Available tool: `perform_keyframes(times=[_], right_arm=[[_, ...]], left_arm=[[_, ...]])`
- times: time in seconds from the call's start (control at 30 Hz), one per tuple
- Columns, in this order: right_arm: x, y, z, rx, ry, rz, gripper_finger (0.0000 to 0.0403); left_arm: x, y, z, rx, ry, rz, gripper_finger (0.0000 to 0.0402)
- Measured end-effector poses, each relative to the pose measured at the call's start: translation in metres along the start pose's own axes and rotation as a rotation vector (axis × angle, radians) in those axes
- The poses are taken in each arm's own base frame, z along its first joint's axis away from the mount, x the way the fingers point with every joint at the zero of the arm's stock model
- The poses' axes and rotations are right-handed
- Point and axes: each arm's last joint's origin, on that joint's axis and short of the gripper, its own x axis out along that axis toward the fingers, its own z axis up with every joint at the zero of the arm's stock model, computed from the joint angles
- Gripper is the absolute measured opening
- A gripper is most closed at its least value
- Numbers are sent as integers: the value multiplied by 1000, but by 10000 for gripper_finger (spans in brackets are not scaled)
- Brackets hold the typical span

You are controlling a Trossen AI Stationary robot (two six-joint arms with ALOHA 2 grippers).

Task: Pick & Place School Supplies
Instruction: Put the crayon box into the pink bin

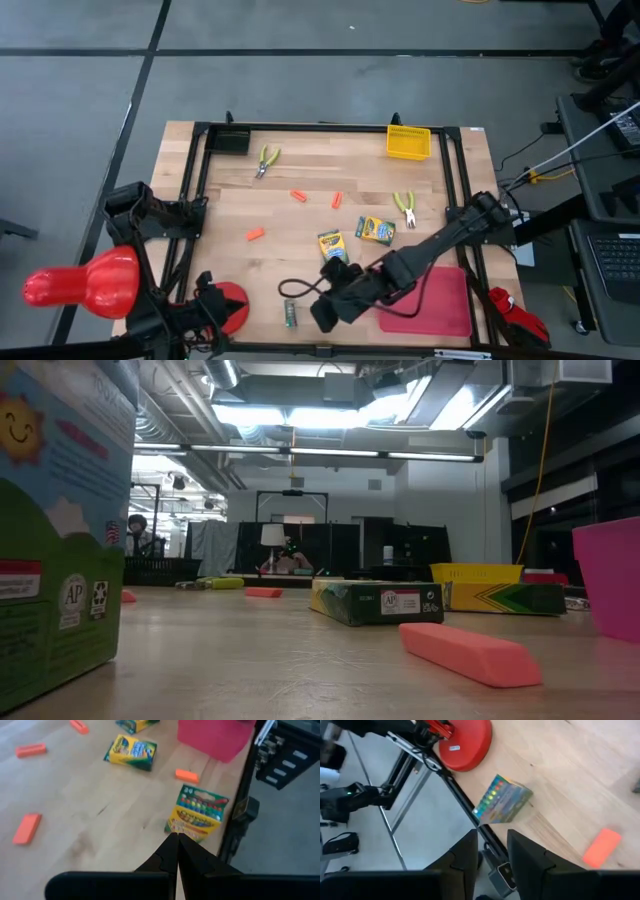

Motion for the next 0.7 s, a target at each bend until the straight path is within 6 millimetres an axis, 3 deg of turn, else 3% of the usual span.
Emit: perform_keyframes(times=[0.2,0.43,0.7], right_arm=[[20,11,6,54,49,27,114],[45,5,6,153,97,-15,153],[48,3,10,212,42,-33,176]], left_arm=[[-8,-2,-6,92,4,-37,4],[-10,6,-7,264,4,6,4],[-9,22,-2,416,-14,128,4]])
